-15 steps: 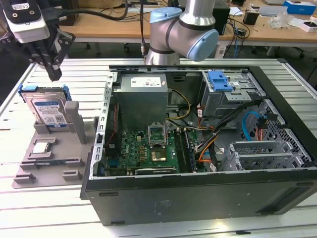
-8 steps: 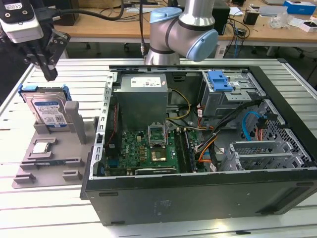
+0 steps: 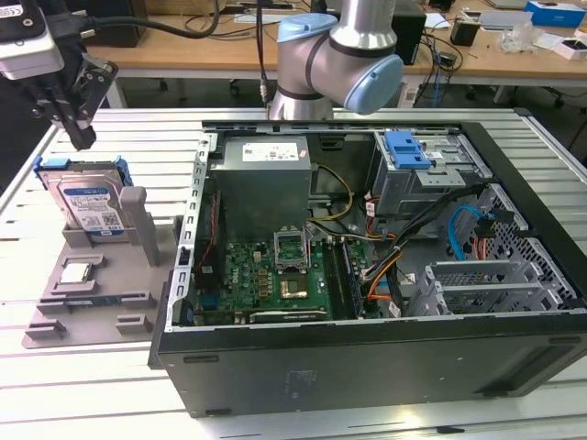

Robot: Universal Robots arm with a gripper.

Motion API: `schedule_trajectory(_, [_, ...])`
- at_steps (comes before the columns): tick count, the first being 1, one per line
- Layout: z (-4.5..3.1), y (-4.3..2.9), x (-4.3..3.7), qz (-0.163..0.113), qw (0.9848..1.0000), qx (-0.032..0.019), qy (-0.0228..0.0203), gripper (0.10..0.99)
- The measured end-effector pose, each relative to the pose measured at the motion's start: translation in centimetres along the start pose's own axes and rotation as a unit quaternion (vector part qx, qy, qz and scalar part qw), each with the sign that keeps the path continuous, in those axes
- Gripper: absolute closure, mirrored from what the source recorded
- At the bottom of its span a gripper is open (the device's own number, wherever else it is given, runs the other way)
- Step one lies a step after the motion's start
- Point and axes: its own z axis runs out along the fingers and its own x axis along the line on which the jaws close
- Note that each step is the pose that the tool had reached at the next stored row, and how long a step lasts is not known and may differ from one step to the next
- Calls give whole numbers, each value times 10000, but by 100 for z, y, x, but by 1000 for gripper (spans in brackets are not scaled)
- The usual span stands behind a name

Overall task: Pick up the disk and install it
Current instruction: 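Reach for the disk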

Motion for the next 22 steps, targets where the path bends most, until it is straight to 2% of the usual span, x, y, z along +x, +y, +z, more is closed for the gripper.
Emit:
schedule_trajectory(5, [-2, -7, 104, 0, 10000, 0, 0, 980])
schedule_trajectory(11, [-7, -21, 330, 0, 10000, 0, 0, 980])
schedule_trajectory(22, [-12, -35, 509, 0, 10000, 0, 0, 980])
